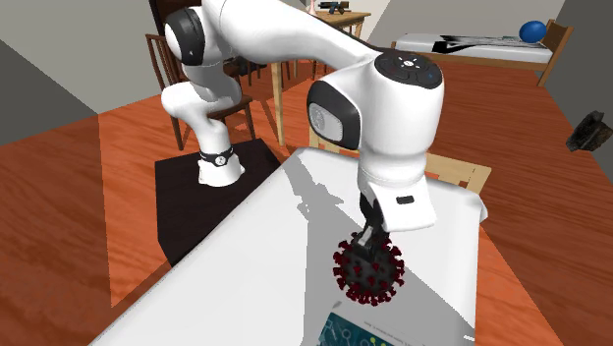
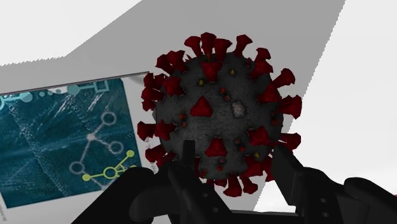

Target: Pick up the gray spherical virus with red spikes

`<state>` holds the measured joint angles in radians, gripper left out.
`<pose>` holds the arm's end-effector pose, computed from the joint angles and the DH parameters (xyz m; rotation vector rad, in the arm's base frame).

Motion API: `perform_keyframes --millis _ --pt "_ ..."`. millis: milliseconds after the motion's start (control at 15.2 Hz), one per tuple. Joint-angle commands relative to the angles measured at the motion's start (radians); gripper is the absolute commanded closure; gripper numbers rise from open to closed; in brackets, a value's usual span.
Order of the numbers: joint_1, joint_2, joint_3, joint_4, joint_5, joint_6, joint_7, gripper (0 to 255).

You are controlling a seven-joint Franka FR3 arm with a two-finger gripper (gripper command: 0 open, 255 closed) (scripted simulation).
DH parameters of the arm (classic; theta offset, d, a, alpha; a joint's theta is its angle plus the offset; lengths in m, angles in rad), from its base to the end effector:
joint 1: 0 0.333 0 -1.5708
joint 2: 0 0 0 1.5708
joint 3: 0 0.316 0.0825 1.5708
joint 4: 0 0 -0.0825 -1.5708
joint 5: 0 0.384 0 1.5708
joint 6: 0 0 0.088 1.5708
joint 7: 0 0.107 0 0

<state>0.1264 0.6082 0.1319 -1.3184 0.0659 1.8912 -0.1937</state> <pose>0.7009 0.1689 0.3820 -2.9421 -0.6086 0.0526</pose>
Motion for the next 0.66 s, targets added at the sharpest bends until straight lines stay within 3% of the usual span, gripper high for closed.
perform_keyframes --millis 0,594 --pt "0.0 -0.005 0.0 0.021 0.0 -0.024 0.002 255" --pt "0.001 -0.017 0.001 0.099 -0.001 -0.113 0.011 255"
